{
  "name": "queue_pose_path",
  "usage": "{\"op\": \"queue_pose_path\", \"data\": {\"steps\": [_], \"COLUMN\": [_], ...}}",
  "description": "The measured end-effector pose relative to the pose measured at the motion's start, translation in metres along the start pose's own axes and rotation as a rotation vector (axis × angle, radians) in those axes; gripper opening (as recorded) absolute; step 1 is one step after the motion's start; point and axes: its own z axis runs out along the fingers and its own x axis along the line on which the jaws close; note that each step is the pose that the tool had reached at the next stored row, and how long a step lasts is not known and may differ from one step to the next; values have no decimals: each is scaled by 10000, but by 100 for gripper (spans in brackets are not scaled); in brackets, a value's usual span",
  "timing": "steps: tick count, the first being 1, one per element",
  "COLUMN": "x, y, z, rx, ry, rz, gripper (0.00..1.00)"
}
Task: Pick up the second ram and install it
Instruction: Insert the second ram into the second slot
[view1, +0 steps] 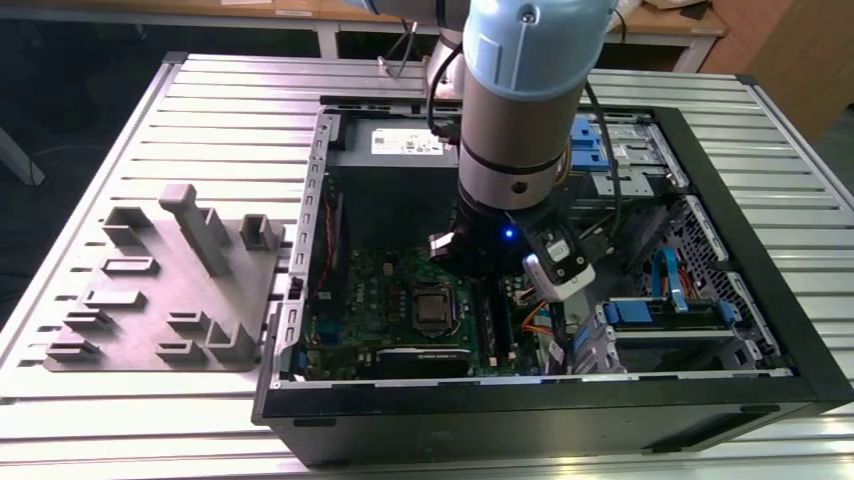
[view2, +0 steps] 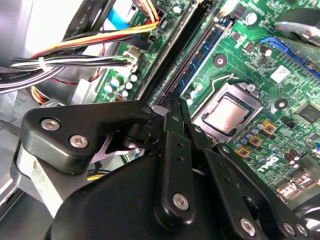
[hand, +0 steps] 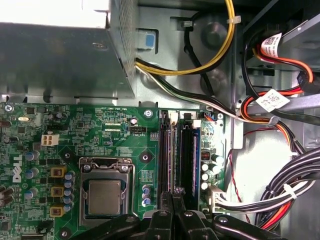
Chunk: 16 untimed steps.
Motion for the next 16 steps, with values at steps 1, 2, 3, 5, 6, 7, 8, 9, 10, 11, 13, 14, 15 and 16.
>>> {"op": "queue_pose_path", "data": {"steps": [1,2,3,5,6,7,8,9,10,11,13,14,15,16], "x": [-1,-1,-1,-1,-1,-1,0,0,-1,-1,-1,-1,0,-1], "y": [-1,-3,-3,-5,-5,-5,-6,-6,-6,-6,-6,-7,-7,-7], "z": [0,0,-1,-1,-1,0,0,0,0,1,2,2,2,3], "rx": [2,2,3,3,3,4,7,10,11,15,30,40,47,51], "ry": [1,1,1,1,1,1,1,1,2,2,1,2,2,2], "rz": [-1,-2,-1,-1,-1,-2,-2,-2,-2,-2,-4,-6,-5,-5], "gripper": [8,8,8,8,8,8,8,8,8,8,8,8,8,8]}}
